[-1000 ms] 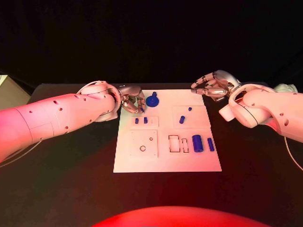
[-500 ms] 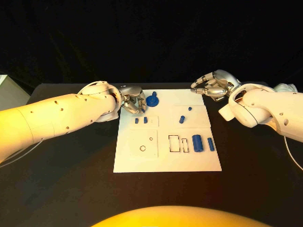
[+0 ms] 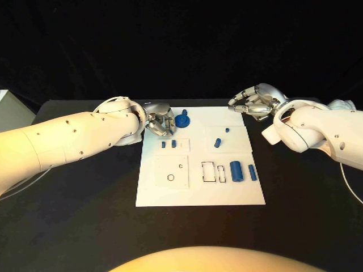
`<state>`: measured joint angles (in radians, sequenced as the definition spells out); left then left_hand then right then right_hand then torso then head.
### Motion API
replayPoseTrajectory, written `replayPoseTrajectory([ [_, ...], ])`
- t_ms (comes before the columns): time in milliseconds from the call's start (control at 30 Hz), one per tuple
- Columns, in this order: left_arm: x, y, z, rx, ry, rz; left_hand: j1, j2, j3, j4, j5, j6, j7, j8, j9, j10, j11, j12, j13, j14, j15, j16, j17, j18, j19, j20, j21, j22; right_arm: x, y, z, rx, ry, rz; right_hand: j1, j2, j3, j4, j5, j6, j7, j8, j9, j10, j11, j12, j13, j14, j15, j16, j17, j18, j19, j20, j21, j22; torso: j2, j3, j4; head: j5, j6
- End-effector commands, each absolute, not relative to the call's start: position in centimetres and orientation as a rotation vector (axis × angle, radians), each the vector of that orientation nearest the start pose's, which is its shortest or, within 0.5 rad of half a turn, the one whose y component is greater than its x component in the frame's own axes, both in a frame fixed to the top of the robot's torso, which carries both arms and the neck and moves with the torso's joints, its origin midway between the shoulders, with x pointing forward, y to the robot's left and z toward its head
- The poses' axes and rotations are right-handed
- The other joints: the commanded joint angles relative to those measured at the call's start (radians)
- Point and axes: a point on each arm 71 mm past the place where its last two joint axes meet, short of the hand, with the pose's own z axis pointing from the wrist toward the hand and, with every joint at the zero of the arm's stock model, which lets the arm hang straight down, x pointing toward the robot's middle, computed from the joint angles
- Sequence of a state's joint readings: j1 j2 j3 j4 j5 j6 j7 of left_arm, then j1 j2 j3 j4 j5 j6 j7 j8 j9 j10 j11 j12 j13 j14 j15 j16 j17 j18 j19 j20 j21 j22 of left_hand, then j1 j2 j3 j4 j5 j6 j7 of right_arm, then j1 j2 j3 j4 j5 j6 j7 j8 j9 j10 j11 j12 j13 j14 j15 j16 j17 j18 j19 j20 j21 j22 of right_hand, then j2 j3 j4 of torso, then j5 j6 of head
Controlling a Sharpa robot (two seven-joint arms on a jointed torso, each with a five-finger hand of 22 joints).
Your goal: Assemble the parts on the task board
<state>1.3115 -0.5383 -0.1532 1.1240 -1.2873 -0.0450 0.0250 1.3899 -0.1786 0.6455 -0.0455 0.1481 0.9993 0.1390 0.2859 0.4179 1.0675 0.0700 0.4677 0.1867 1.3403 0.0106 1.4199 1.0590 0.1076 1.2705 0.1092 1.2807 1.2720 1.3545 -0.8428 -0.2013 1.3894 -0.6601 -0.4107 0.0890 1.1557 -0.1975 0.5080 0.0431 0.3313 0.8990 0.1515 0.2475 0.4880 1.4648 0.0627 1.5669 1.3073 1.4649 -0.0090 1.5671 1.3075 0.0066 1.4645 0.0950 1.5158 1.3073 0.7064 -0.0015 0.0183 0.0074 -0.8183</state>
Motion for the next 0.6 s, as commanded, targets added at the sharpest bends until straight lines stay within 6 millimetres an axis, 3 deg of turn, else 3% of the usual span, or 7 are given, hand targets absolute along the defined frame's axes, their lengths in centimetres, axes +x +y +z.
replayPoseTrajectory([
  [33,54.88,14.81,-20.58,0.276,1.963,-0.655,-0.009,0.001,-0.006,0.000,0.001,0.005,0.000,-0.001,0.001,0.007,0.002,-0.009,0.000,0.002,-0.003,0.005,-0.004,-0.009,-0.001,0.002,-0.003,-0.005,51.96,-25.19,-17.02,0.510,1.641,0.916,0.007,-0.001,0.000,0.003,0.006,0.006,-0.003,-0.004,0.001,0.106,0.002,0.004,0.263,0.106,0.003,0.004,0.263,0.008,0.080,0.002,-0.004,0.231,0.000,-0.0008,-0.0004,0.001,0.000],
  [600,54.77,14.97,-21.01,0.285,1.957,-0.646,-0.006,0.006,-0.003,-0.006,0.003,-0.003,0.004,-0.015,0.002,-0.009,0.009,-0.036,-0.001,-0.005,0.002,0.002,-0.011,-0.008,-0.010,0.003,-0.013,-0.013,51.96,-25.26,-17.02,0.510,1.640,0.915,0.007,-0.001,0.000,0.003,0.006,0.006,-0.003,-0.004,0.001,0.106,0.002,0.004,0.263,0.106,0.003,0.004,0.263,0.008,0.080,0.002,-0.004,0.231,0.000,-0.0016,0.0001,-0.001,-0.005],
])
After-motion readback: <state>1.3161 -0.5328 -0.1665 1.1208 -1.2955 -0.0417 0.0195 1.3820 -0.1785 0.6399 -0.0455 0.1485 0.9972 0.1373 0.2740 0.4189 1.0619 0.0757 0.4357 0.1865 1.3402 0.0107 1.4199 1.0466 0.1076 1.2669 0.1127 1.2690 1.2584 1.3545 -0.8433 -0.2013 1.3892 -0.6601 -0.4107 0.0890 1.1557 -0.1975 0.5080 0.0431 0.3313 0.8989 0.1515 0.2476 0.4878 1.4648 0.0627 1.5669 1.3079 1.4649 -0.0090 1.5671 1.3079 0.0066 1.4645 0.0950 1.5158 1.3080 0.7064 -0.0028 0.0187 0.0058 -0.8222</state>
